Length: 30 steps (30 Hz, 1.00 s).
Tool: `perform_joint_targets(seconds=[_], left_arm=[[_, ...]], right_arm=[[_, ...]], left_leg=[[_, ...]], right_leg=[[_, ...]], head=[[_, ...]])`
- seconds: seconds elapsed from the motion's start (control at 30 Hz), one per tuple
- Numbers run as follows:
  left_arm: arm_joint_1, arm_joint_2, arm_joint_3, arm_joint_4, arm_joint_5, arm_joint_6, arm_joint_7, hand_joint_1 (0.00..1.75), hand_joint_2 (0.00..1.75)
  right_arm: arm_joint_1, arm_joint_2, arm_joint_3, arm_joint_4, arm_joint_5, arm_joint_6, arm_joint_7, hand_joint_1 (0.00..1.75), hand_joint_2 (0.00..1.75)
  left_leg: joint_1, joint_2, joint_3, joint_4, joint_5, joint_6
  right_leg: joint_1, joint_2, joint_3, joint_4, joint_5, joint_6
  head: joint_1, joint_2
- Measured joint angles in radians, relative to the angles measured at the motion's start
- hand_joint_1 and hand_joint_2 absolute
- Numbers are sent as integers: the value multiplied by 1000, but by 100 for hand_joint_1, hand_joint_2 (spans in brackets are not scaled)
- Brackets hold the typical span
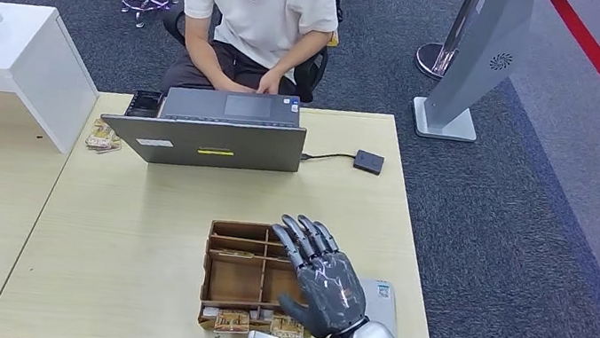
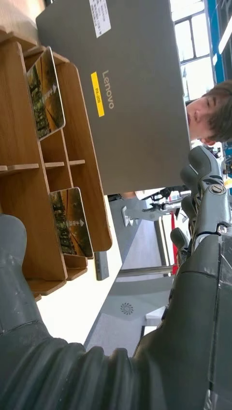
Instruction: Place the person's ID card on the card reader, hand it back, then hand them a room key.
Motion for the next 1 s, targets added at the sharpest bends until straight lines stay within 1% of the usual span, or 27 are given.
perform_joint_targets(seconds=[0.17, 0.37, 0.6, 1.0], left_arm=[[0, 0, 0, 0, -1, -2, 0, 0, 0], [0, 0, 0, 0, -1, -3, 0, 0, 0], [0, 0, 0, 0, -1, -3, 0, 0, 0], [0, 0, 0, 0, -2, -8, 0, 0, 0]], right_arm=[[-15, 0, 0, 24, 5, -1, 12, 19, 175], [-30, 0, -2, 54, 31, -8, 28, 30, 175], [-39, 0, -6, 74, 36, -8, 39, 53, 175], [-46, 2, -23, 95, 39, -8, 46, 54, 175]], left_leg=[[0, 0, 0, 0, 0, 0], [0, 0, 0, 0, 0, 0], [0, 0, 0, 0, 0, 0], [0, 0, 0, 0, 0, 0]], right_leg=[[0, 0, 0, 0, 0, 0], [0, 0, 0, 0, 0, 0], [0, 0, 0, 0, 0, 0], [0, 0, 0, 0, 0, 0]], head=[[0, 0], [0, 0], [0, 0], [0, 0]])
